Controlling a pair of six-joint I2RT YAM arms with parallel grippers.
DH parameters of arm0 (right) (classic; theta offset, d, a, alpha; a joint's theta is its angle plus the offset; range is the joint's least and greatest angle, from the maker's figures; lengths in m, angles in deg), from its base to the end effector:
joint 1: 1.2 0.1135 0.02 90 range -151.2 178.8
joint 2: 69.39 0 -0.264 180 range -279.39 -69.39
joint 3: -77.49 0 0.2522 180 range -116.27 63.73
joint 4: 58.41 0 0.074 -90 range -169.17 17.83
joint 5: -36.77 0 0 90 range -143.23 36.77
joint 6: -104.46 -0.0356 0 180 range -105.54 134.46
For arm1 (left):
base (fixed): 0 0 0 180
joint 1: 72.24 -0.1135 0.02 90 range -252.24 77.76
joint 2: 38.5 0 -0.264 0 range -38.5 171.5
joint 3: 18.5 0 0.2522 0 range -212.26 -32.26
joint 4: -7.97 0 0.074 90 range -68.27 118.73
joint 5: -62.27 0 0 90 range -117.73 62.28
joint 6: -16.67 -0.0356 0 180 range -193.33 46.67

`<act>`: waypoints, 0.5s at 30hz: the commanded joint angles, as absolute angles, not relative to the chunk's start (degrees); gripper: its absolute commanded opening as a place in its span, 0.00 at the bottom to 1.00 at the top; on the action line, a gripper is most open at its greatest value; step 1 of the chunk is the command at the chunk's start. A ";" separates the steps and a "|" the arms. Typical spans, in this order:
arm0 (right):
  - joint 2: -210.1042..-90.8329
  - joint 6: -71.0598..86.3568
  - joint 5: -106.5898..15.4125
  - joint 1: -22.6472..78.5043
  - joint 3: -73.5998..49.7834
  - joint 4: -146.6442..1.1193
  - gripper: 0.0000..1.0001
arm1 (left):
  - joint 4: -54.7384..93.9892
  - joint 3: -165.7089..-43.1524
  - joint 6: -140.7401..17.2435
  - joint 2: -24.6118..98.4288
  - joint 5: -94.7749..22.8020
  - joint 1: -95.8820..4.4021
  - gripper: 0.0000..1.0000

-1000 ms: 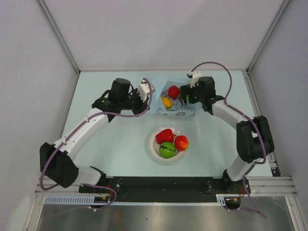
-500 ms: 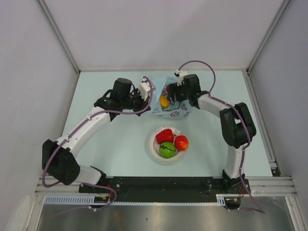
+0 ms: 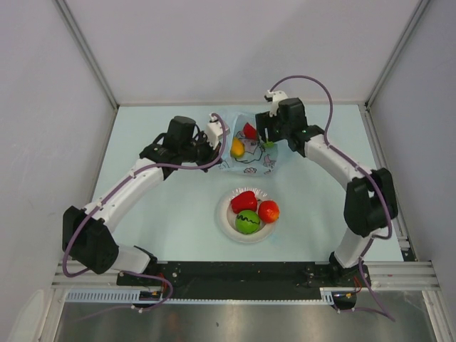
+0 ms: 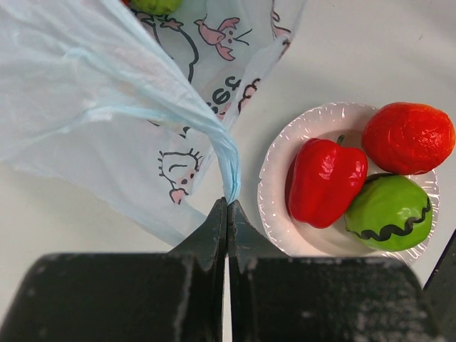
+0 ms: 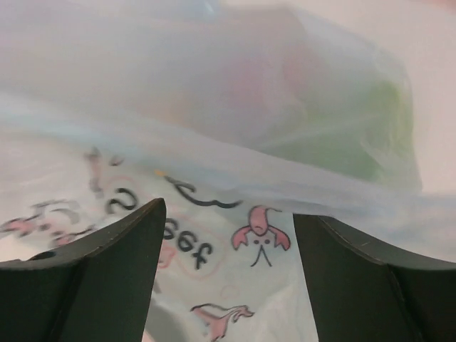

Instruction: Take the fake fruits out of the plastic bag

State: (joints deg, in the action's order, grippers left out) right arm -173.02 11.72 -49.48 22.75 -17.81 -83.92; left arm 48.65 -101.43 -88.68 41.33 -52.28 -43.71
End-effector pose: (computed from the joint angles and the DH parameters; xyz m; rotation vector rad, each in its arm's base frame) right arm 0.3854 0.1737 0.2725 -0.4385 2.1351 0.3378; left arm 0.2649 -0.1608 0.3221 1.0457 1.9622 -0.6027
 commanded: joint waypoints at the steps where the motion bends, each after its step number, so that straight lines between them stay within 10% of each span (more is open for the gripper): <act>1: -162.64 16.40 -45.24 27.97 -16.96 -85.26 0.74 | 46.43 -101.34 -87.48 40.34 -52.77 -43.67 0.00; 8: -170.27 10.61 -39.79 28.51 -14.41 -79.65 0.54 | 45.99 -102.48 -86.86 40.87 -52.86 -43.68 0.00; 15: -182.40 11.03 -42.33 25.70 -21.52 -74.54 0.53 | 46.08 -101.88 -87.74 39.99 -51.89 -43.68 0.00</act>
